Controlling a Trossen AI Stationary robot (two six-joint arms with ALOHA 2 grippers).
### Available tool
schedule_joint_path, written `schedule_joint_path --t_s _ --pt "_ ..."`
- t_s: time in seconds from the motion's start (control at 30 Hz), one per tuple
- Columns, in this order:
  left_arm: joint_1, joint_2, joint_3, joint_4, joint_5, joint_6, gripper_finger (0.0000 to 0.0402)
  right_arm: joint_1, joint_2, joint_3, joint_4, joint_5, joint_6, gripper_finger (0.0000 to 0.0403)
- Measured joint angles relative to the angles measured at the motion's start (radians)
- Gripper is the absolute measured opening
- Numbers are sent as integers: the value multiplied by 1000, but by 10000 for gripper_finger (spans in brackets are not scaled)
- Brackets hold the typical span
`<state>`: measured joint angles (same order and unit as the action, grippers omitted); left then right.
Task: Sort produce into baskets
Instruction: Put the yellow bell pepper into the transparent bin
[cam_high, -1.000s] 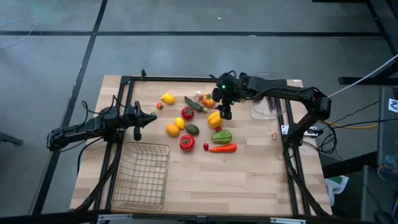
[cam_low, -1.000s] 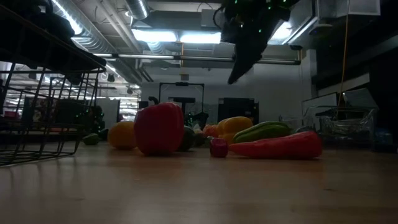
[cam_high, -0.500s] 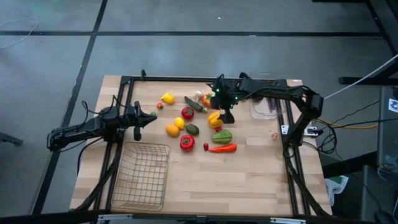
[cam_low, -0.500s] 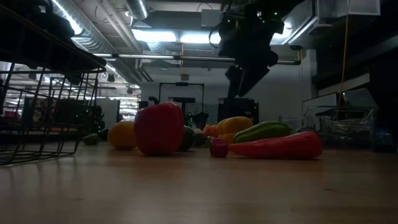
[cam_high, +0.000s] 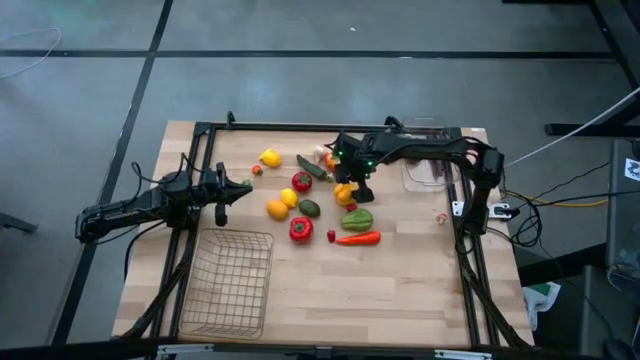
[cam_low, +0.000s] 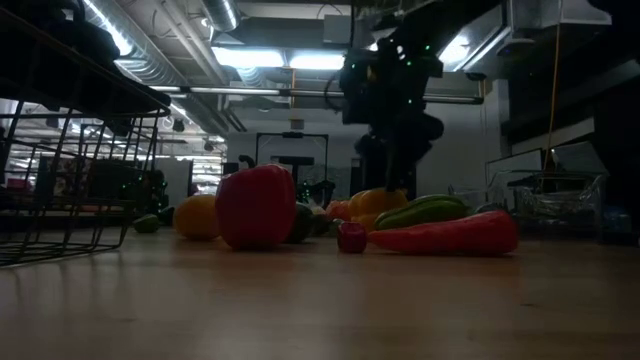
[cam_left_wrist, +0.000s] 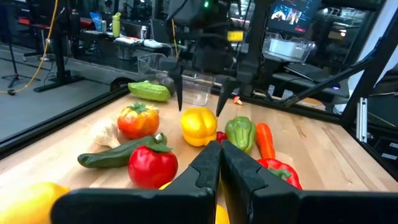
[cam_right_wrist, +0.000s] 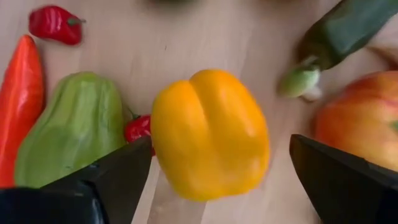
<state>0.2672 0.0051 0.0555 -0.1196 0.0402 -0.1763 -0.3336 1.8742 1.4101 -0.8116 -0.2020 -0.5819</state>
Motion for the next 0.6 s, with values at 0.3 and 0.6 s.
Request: schedule_joint_path --t_s 0.3,0.6 --pt "0 0 0 0 0 0 11 0 52 0 -7 -27 0 374" --pt "0 0 0 0 0 0 11 0 52 2 -54 -28 28 329"
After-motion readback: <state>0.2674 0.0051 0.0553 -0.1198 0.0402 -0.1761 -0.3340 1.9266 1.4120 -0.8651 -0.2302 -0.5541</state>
